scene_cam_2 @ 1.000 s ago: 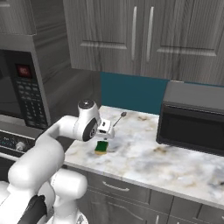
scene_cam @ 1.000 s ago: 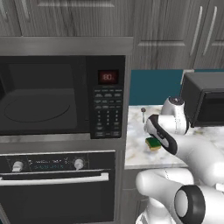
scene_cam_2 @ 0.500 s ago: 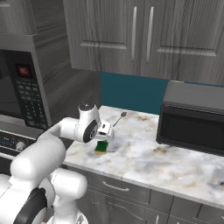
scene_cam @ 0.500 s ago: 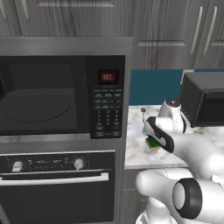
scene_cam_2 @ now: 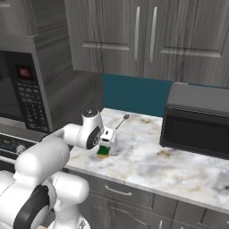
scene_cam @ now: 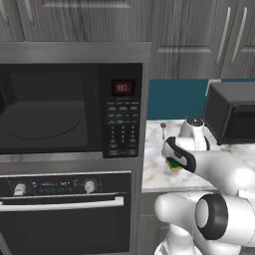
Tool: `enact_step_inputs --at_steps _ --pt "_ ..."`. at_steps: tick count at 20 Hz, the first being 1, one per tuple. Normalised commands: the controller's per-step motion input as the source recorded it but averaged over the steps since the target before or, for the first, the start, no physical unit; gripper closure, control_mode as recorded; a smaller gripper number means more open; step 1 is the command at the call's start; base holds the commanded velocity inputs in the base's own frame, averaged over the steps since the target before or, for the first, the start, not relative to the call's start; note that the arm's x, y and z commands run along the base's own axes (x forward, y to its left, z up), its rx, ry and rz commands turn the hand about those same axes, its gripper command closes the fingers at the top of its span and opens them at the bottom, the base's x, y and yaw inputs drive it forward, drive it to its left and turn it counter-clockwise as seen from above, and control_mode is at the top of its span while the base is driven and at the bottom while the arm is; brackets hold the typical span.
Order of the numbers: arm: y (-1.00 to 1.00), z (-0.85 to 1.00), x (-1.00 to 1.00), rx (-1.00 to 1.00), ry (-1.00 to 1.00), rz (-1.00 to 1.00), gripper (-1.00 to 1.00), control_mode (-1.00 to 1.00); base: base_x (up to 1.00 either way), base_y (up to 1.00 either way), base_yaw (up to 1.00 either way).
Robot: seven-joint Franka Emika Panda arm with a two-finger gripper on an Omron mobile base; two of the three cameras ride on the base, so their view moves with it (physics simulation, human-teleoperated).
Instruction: Place the sponge inside the microwave to prepare for sanitizing.
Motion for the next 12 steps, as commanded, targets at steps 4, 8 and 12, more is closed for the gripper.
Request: enact_step_inputs --at_steps 4,8,12 --pt "0.00 -0.22 0.20 0.00 0.02 0.00 -1.00 -1.00 0.00 0.00 0.00" --pt "0.00 -0.20 0.21 0.00 0.01 0.00 -1.00 -1.00 0.00 0.00 0.00" --pt "0.00 -0.15 0.21 0.00 0.00 0.00 -1.00 -1.00 0.00 0.00 0.00"
